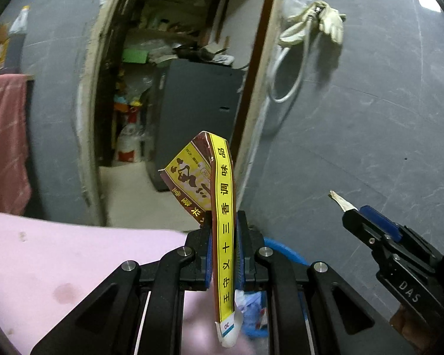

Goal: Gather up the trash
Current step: 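Carry the box and flatbread over the blue basin and open both grippers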

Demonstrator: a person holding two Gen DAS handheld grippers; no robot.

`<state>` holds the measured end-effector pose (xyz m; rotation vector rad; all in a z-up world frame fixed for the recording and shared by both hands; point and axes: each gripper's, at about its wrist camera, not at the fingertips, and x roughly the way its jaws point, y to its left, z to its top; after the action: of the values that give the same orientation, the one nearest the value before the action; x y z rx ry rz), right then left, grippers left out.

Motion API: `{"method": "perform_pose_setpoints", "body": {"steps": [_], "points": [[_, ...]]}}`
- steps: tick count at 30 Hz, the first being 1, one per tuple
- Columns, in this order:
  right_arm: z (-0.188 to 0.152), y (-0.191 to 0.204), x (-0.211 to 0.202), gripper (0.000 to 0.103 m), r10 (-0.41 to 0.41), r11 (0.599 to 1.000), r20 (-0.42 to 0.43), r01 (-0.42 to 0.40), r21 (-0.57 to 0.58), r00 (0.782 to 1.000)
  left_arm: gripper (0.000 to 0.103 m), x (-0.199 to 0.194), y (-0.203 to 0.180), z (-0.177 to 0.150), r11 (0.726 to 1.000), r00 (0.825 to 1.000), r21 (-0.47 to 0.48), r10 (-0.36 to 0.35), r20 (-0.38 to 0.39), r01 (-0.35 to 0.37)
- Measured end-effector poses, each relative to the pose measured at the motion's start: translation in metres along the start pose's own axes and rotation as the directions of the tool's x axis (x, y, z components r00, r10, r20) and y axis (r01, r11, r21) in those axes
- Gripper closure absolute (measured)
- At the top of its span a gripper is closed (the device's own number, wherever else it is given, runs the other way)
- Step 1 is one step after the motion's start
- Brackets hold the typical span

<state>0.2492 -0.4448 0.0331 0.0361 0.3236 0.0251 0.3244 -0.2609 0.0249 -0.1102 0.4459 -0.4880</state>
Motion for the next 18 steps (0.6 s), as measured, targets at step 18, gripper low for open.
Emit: {"method": "perform_pose_setpoints", "body": {"steps": [18], "points": [[-0.023,-0.071,0.037,0.066,-0.064,0.994,-0.076,0.071,0.087,0.995,0.093,0.094,-0.042,-0.013,0.998,0.994,-0.045,-0.044,-0.104,0.039]]}}
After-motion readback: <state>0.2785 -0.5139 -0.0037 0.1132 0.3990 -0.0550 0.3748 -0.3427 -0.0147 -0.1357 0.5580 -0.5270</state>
